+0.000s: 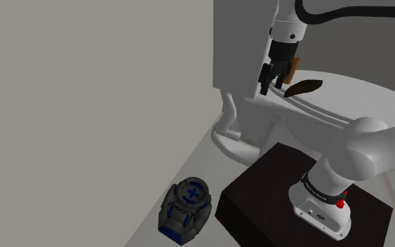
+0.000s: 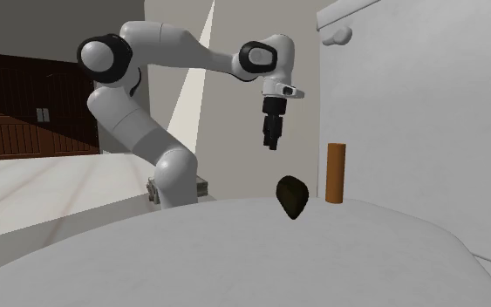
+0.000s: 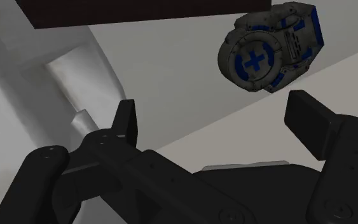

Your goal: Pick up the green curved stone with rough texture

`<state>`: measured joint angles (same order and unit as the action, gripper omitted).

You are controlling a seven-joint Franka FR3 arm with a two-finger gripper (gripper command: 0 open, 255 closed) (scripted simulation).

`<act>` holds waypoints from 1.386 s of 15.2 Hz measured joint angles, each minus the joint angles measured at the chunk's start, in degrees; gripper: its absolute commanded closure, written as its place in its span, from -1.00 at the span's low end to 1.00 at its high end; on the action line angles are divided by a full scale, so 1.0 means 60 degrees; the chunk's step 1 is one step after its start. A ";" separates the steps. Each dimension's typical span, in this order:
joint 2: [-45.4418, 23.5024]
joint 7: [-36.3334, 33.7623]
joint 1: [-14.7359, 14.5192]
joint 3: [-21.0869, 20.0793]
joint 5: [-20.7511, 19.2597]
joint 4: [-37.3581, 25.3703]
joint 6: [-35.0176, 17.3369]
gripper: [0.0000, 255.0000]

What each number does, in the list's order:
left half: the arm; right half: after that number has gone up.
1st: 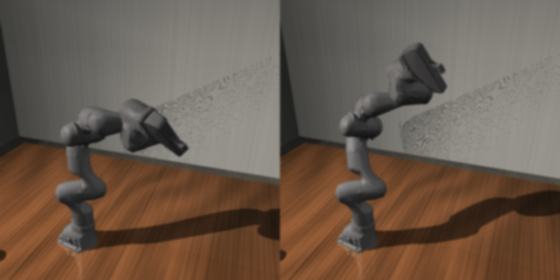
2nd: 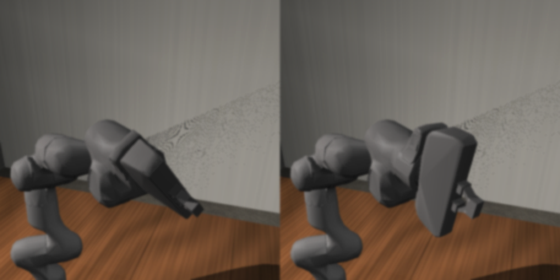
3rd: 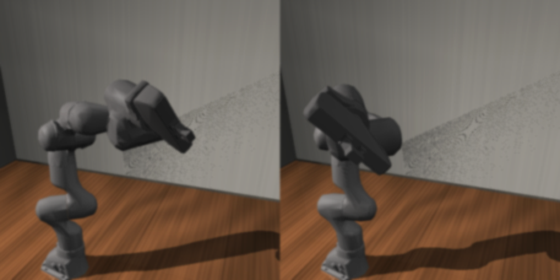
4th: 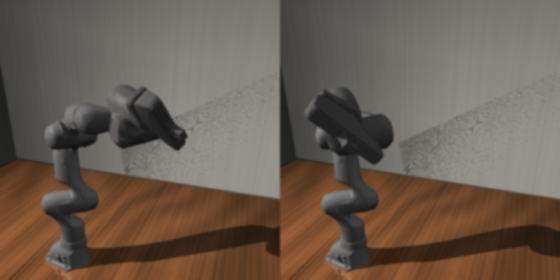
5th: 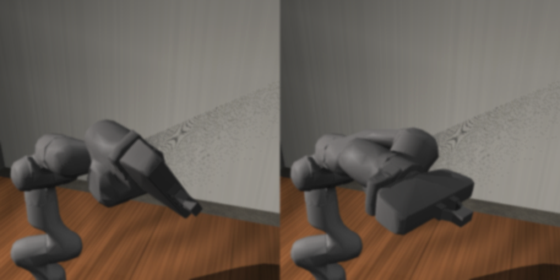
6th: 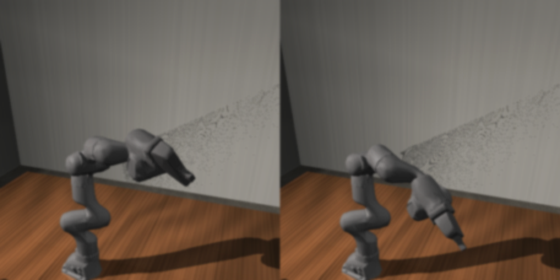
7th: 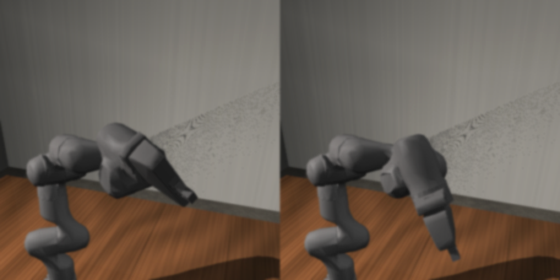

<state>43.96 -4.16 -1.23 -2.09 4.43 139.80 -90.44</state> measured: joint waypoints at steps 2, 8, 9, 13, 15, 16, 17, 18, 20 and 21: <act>0.0123 0.0249 -0.0034 0.0119 -0.0092 0.0041 0.0074 -1.00; 0.1349 0.3598 -0.0340 0.1713 -0.1445 0.0722 0.0444 -1.00; 0.1462 0.4221 -0.0396 0.2036 -0.1722 0.0767 0.0459 -1.00; 0.1877 0.6761 -0.0631 0.3373 -0.2882 0.0808 0.0570 -1.00; 0.1740 0.8018 -0.0851 0.4081 -0.3430 0.0588 0.0475 -1.00; 0.1630 0.8650 -0.0980 0.4446 -0.3692 0.0444 0.0409 -1.00; 0.1485 0.9268 -0.1134 0.4803 -0.3930 0.0279 0.0325 -1.00; 0.1473 0.9906 -0.1238 0.5150 -0.4183 0.0178 0.0304 -1.00; 0.1259 1.1135 -0.1573 0.5830 -0.4597 -0.0162 0.0186 -1.00; 0.1139 1.1762 -0.1758 0.6168 -0.4779 -0.0402 0.0170 -1.00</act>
<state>50.80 66.41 -11.78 34.92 -24.24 137.39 -89.42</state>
